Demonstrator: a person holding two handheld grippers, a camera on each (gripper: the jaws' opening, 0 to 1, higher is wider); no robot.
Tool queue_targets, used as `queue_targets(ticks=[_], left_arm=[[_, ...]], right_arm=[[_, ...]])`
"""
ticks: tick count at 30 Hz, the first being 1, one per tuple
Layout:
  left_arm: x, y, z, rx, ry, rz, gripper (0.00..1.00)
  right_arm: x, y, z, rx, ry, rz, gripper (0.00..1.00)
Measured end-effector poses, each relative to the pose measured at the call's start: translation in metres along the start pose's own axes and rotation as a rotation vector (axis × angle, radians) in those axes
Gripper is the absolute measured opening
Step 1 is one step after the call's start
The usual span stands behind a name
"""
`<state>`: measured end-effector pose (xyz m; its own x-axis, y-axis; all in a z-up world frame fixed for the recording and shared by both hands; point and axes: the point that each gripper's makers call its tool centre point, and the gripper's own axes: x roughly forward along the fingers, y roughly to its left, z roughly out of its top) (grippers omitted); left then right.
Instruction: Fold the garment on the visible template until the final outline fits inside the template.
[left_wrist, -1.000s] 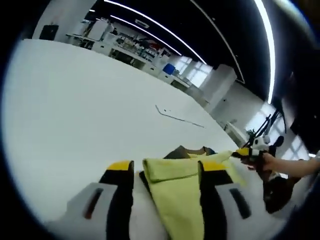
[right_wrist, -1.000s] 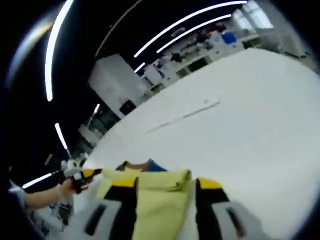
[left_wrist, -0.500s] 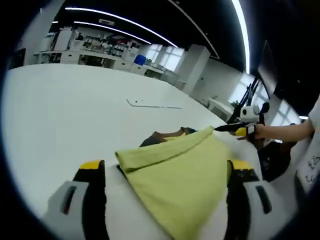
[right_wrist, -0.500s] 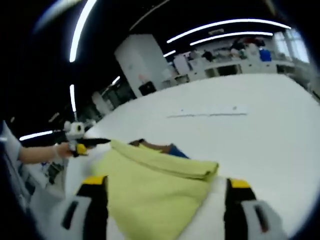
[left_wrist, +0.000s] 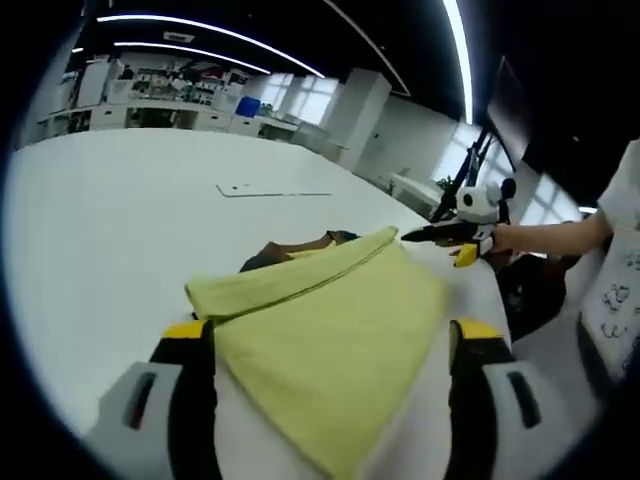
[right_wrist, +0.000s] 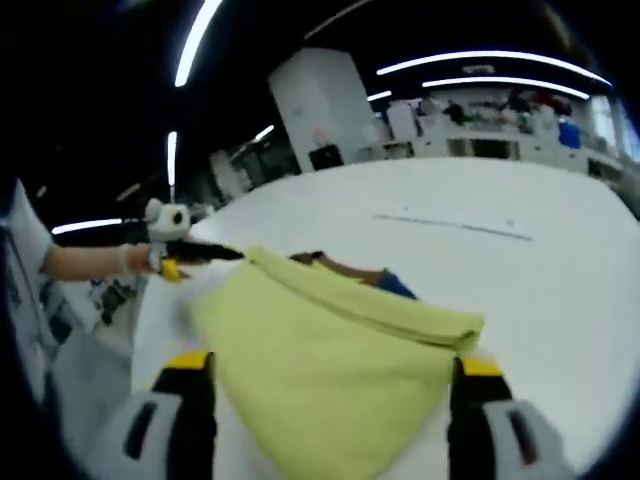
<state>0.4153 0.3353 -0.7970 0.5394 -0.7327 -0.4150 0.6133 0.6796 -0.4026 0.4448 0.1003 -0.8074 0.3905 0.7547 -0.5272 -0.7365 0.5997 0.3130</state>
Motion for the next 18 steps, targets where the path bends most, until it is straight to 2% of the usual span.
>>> queue_targets(ticks=[4, 9, 18], left_arm=[[0.005, 0.002, -0.004, -0.006, 0.008, -0.004, 0.95], [0.014, 0.009, -0.001, -0.015, 0.002, 0.004, 0.94], [0.028, 0.019, 0.014, -0.02, -0.034, 0.003, 0.94]], right_arm=[[0.004, 0.0, -0.005, 0.0, 0.02, -0.001, 0.96], [0.011, -0.007, -0.006, 0.007, 0.02, -0.003, 0.95], [0.023, -0.018, 0.01, 0.001, -0.001, -0.017, 0.91]])
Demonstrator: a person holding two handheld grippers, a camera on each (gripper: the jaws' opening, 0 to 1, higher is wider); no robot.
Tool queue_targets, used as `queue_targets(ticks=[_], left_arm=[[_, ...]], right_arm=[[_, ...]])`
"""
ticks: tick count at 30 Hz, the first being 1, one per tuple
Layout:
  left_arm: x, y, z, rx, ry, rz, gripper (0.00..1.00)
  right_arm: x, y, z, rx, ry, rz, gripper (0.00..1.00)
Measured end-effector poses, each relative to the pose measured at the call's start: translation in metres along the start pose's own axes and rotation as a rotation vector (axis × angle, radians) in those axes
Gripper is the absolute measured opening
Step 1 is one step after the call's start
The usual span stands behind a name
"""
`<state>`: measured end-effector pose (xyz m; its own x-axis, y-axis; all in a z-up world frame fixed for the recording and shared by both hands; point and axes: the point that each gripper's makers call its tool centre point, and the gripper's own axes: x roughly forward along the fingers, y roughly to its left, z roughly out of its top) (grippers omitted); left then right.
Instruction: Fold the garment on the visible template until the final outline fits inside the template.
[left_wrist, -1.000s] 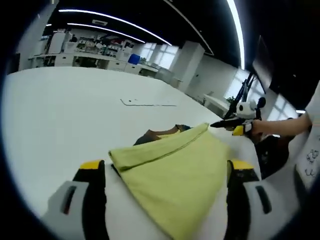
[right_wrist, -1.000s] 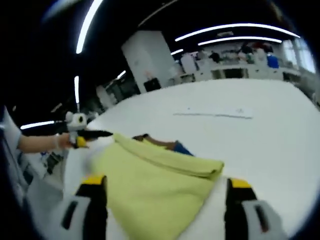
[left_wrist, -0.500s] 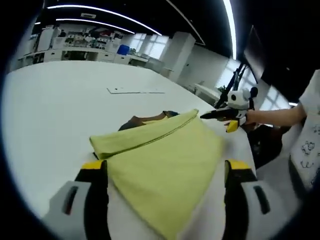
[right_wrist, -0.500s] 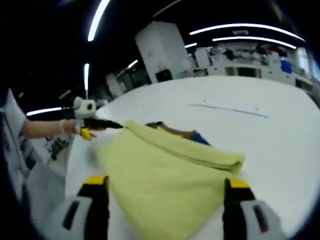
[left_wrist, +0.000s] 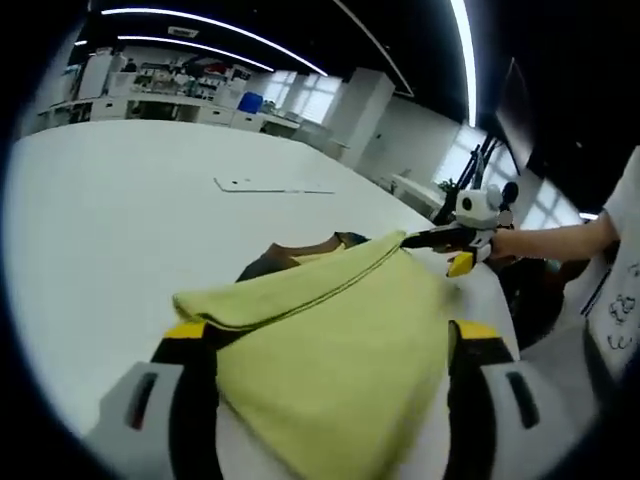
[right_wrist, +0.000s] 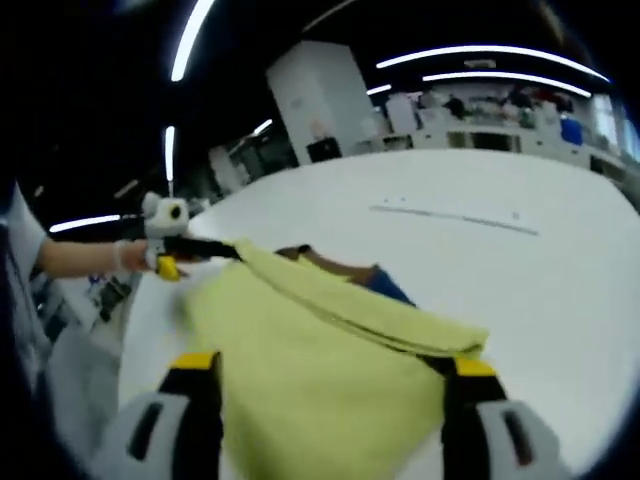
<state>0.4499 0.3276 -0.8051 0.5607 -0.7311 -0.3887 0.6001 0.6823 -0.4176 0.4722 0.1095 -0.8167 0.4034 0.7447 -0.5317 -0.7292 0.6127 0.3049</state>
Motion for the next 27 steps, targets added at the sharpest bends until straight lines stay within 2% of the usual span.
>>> queue_targets(ticks=[4, 7, 11, 17, 24, 27], left_arm=[[0.008, 0.012, 0.007, -0.001, -0.006, 0.037, 0.94], [0.011, 0.021, 0.013, -0.031, -0.021, 0.051, 0.93], [0.01, 0.023, 0.009, -0.025, -0.002, 0.076, 0.95], [0.009, 0.024, 0.005, -0.011, 0.016, 0.068, 0.94], [0.009, 0.022, 0.008, -0.011, 0.009, 0.075, 0.93], [0.003, 0.016, 0.015, -0.003, -0.006, 0.078, 0.92]], right_arm=[[0.008, -0.01, 0.007, 0.01, -0.019, -0.024, 0.91], [0.013, -0.018, 0.009, 0.02, -0.024, -0.055, 0.89], [0.02, -0.03, 0.008, 0.044, -0.023, -0.077, 0.85], [0.017, -0.029, 0.008, 0.041, -0.022, -0.074, 0.84], [0.016, -0.032, 0.008, 0.039, -0.02, -0.094, 0.82], [0.009, -0.031, 0.01, 0.029, -0.031, -0.108, 0.79]])
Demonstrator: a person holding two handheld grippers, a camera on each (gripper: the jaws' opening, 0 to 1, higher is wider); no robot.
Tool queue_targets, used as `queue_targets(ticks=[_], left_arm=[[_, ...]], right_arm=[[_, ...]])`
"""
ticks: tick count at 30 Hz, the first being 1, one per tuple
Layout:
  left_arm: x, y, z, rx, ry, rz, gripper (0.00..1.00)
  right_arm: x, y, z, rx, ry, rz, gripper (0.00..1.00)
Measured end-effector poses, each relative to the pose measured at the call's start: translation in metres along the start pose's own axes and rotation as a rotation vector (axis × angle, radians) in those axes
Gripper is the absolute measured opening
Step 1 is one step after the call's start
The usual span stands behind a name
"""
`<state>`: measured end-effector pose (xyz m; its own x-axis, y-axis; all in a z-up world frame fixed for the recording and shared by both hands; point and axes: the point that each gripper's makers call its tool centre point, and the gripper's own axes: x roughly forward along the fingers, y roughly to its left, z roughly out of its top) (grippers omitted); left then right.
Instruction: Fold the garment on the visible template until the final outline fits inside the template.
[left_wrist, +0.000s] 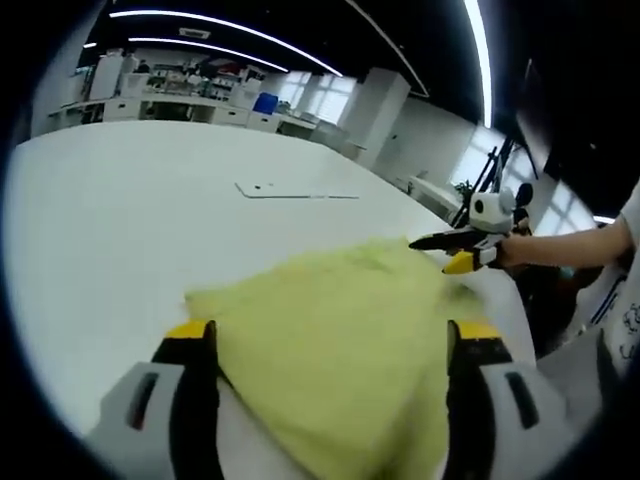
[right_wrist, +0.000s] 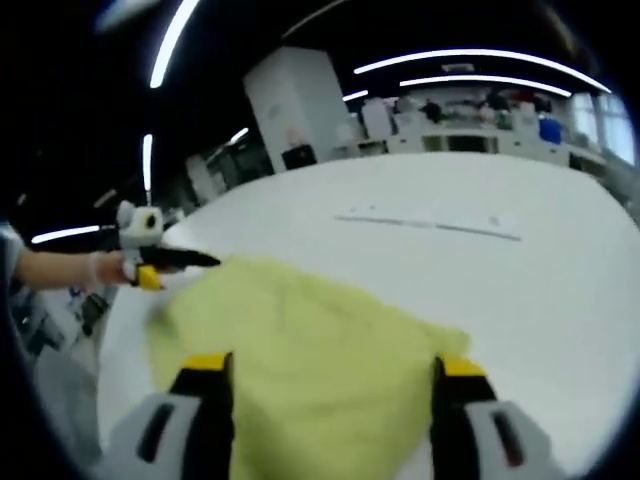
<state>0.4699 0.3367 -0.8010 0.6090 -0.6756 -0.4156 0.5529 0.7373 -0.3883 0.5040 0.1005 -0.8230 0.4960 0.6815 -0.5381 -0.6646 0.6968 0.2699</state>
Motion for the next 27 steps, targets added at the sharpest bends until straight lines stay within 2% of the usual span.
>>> queue_targets(ticks=[4, 8, 12, 13, 17, 22, 25, 27], left_arm=[[-0.008, -0.003, 0.004, -0.001, -0.021, 0.005, 0.91], [-0.021, -0.006, 0.0, 0.003, -0.023, 0.013, 0.89], [-0.035, -0.017, -0.008, 0.007, -0.017, 0.017, 0.88], [-0.04, -0.012, -0.01, 0.005, -0.017, 0.019, 0.88], [-0.057, -0.011, -0.022, -0.001, -0.011, 0.041, 0.88], [-0.074, -0.015, -0.039, -0.006, 0.012, 0.06, 0.86], [-0.087, -0.022, -0.046, -0.023, -0.001, 0.076, 0.85], [-0.089, -0.018, -0.045, -0.036, -0.015, 0.081, 0.85]], right_arm=[[-0.009, 0.005, 0.002, 0.019, -0.027, 0.005, 0.79], [-0.025, 0.016, -0.002, 0.017, -0.035, 0.006, 0.78], [-0.043, 0.021, -0.014, 0.013, -0.03, -0.001, 0.78], [-0.045, 0.022, -0.015, 0.014, -0.03, -0.003, 0.78], [-0.058, 0.026, -0.025, 0.012, -0.021, -0.006, 0.78], [-0.074, 0.029, -0.038, 0.015, -0.003, -0.016, 0.77], [-0.083, 0.032, -0.045, 0.019, -0.001, -0.023, 0.77], [-0.086, 0.034, -0.049, 0.031, -0.003, -0.024, 0.77]])
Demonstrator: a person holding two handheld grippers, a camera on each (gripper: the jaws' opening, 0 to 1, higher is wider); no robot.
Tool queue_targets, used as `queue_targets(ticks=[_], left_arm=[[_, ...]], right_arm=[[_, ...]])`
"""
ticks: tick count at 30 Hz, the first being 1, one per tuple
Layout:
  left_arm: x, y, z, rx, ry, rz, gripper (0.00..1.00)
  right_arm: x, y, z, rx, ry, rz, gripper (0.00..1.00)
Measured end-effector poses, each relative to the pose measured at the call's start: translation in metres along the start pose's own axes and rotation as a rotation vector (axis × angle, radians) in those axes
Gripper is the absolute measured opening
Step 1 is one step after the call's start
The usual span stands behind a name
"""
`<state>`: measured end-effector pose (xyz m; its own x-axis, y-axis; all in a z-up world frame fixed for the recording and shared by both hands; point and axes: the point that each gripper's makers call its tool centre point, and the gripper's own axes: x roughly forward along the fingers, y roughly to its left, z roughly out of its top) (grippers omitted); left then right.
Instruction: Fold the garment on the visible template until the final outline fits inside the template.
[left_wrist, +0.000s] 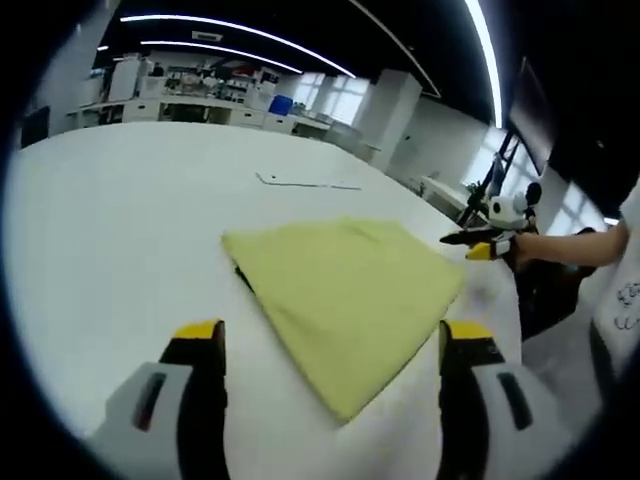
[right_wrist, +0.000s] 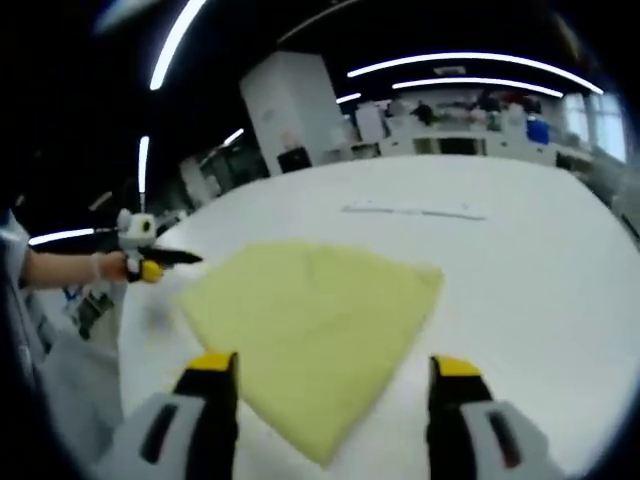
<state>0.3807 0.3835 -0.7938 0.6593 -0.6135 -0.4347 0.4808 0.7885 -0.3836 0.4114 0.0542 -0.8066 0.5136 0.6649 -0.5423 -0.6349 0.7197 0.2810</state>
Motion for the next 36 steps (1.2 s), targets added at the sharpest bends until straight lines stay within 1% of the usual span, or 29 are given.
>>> queue_targets(ticks=[4, 7, 11, 13, 15, 16, 19, 23, 24, 27, 29, 31, 32, 34, 36], left_arm=[[-0.01, -0.003, -0.011, 0.005, 0.002, 0.016, 0.8], [-0.017, -0.002, -0.02, 0.006, 0.007, 0.016, 0.76], [-0.021, -0.004, -0.032, 0.003, 0.022, 0.017, 0.63], [-0.022, -0.005, -0.037, -0.006, 0.032, 0.013, 0.59], [-0.02, -0.003, -0.042, -0.026, 0.041, 0.014, 0.54], [-0.02, -0.004, -0.043, -0.028, 0.043, 0.014, 0.51], [-0.019, -0.003, -0.047, -0.033, 0.05, 0.022, 0.45], [-0.018, -0.003, -0.049, -0.051, 0.051, 0.028, 0.37], [-0.017, -0.006, -0.05, -0.055, 0.053, 0.024, 0.35], [-0.018, -0.005, -0.053, -0.063, 0.065, 0.024, 0.29], [-0.017, -0.005, -0.056, -0.089, 0.072, 0.012, 0.26], [-0.016, -0.005, -0.059, -0.091, 0.081, 0.015, 0.23], [-0.016, -0.006, -0.059, -0.09, 0.078, 0.013, 0.21], [-0.016, -0.007, -0.059, -0.097, 0.079, 0.007, 0.17], [-0.015, -0.005, -0.057, -0.107, 0.073, 0.007, 0.13]], right_arm=[[-0.008, 0.006, -0.011, 0.002, 0.012, -0.006, 0.75], [-0.011, 0.009, -0.016, 0.03, 0.009, 0.005, 0.74], [-0.012, 0.01, -0.026, 0.035, 0.027, 0.003, 0.65], [-0.014, 0.013, -0.031, 0.058, 0.034, 0.007, 0.64], [-0.015, 0.015, -0.035, 0.053, 0.047, 0.009, 0.61], [-0.015, 0.015, -0.038, 0.049, 0.055, 0.007, 0.59], [-0.015, 0.013, -0.044, 0.048, 0.074, 0.007, 0.56], [-0.016, 0.011, -0.049, 0.056, 0.086, 0.007, 0.51], [-0.016, 0.011, -0.05, 0.056, 0.085, 0.006, 0.49], [-0.016, 0.011, -0.051, 0.064, 0.092, 0.015, 0.43], [-0.016, 0.01, -0.052, 0.064, 0.095, 0.009, 0.37], [-0.015, 0.008, -0.051, 0.074, 0.091, 0.011, 0.31], [-0.015, 0.009, -0.051, 0.087, 0.088, 0.015, 0.28], [-0.015, 0.011, -0.051, 0.085, 0.092, 0.017, 0.22], [-0.016, 0.012, -0.051, 0.078, 0.093, 0.016, 0.14]])
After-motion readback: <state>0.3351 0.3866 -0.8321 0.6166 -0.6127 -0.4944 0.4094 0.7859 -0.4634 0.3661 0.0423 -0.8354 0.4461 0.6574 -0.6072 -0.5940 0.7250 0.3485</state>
